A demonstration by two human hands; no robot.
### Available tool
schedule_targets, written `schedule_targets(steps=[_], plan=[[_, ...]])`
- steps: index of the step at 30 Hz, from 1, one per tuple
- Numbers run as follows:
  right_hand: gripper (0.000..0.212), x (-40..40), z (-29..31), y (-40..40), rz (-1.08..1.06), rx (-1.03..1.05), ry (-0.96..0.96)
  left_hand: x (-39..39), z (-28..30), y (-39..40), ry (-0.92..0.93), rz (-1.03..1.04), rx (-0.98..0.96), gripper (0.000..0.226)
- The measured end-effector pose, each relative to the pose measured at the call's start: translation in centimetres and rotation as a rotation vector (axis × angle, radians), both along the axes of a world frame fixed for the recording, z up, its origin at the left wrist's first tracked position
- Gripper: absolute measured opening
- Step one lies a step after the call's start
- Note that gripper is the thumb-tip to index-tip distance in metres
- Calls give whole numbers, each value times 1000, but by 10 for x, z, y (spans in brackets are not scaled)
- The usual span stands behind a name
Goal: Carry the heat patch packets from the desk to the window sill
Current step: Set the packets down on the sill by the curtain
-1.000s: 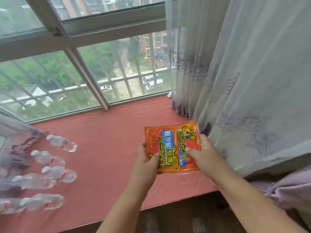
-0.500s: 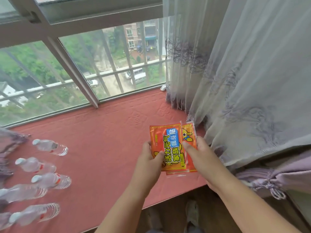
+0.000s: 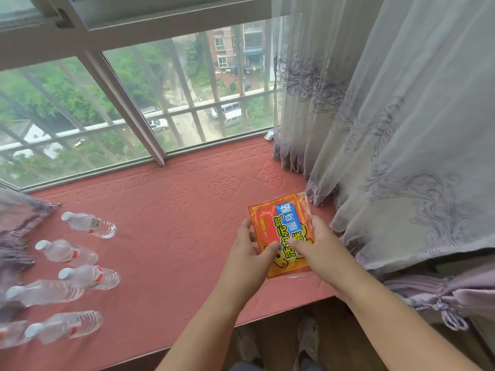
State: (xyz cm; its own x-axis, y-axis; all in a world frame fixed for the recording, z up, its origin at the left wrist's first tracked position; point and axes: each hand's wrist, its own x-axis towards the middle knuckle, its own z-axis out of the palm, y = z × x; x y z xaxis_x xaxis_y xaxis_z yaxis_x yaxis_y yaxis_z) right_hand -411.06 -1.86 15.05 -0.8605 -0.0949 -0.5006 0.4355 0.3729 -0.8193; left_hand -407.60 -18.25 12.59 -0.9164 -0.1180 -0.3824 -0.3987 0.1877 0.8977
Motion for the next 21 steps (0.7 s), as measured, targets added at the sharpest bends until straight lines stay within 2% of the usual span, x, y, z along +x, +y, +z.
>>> schedule_targets(steps=[9,15,21], plan=[[27,-15,-30,22,24,118,4,-20,-29,11,-70,-12,-70,71],[61,-30,-70,43,12,244,51,-38,-64,32,-87,-35,-124,73],[66,-40,-127,60,7,286,11,-61,-120,51,-125,-69,-206,68]])
